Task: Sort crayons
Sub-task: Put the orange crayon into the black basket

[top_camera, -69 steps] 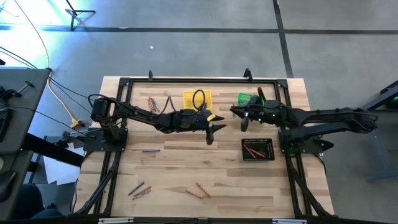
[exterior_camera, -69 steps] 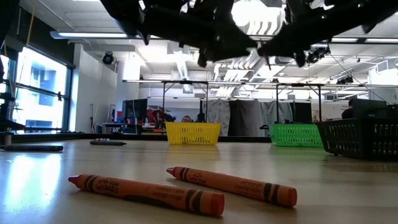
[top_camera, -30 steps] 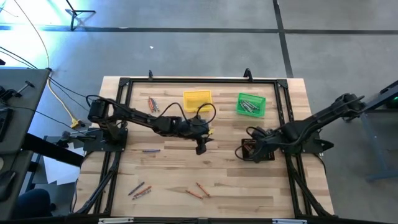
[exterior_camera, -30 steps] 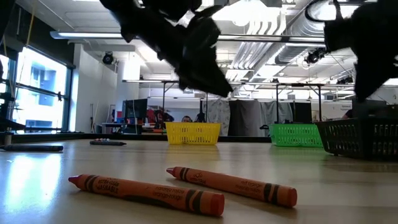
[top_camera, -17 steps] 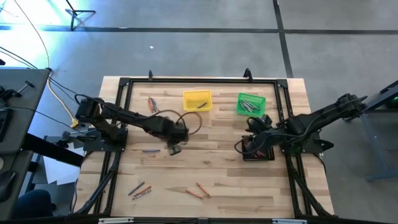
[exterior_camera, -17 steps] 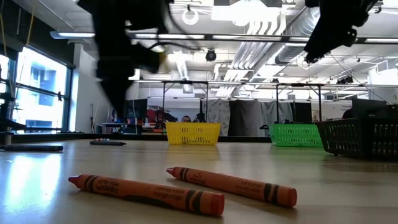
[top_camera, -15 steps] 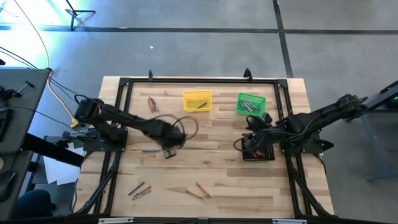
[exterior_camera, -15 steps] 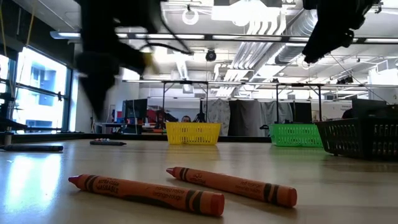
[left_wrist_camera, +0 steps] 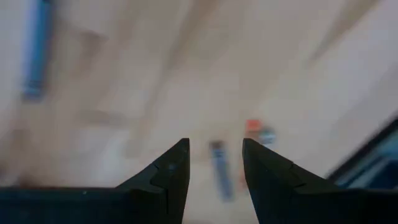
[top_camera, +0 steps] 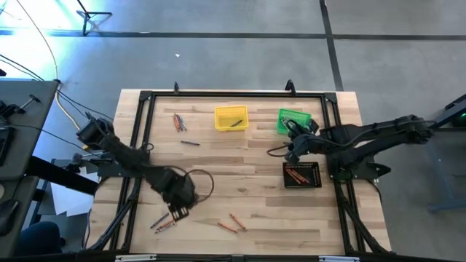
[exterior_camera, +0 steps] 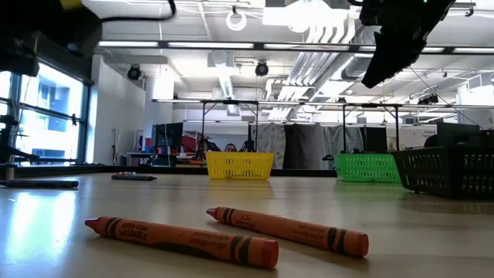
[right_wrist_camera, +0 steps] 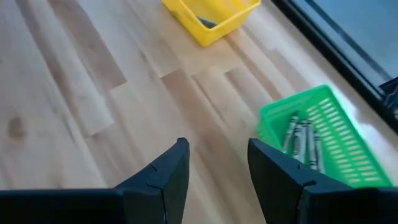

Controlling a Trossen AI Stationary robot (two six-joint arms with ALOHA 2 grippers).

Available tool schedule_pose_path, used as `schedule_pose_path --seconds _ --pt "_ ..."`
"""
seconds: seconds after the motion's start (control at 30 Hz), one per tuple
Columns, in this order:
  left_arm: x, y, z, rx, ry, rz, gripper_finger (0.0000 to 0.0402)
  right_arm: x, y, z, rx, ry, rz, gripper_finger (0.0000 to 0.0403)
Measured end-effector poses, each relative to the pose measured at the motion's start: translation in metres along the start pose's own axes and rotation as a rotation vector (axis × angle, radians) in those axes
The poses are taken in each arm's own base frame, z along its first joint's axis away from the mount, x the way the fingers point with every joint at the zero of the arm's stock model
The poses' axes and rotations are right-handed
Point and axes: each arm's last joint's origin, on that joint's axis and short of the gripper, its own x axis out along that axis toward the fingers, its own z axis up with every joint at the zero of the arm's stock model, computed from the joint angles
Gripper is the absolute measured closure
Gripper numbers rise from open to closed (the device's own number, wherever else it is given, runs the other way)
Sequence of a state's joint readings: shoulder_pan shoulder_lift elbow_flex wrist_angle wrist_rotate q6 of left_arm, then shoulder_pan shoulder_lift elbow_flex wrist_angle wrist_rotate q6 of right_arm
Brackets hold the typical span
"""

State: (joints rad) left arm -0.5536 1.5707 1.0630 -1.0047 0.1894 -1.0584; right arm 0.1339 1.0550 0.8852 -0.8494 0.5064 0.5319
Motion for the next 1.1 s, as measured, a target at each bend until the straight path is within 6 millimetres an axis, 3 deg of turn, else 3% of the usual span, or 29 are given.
schedule_pose_path --seconds 0.2,0.43,0.57,0.83,1.1 --pt "0.004 -0.029 -0.016 -0.037 -0.142 -0.131 0.0268 0.004 -0.01 0.005 -0.012 -0.022 -0.088 0.0247" --pt "0.005 -0.031 -0.024 -0.04 -0.314 -0.067 0.0268 0.009 -0.019 0.008 0.034 -0.032 -0.151 0.0247" --pt "0.008 -0.034 -0.018 -0.004 -0.423 -0.042 0.0268 0.015 -0.013 -0.001 0.084 0.004 -0.077 0.0247" --pt "0.026 -0.054 0.003 0.209 -0.449 -0.126 0.0268 0.023 0.039 -0.026 0.163 -0.048 0.326 0.0247" --pt "0.03 -0.061 0.003 0.276 -0.469 -0.158 0.0268 0.02 0.102 -0.033 0.036 -0.03 0.39 0.0247"
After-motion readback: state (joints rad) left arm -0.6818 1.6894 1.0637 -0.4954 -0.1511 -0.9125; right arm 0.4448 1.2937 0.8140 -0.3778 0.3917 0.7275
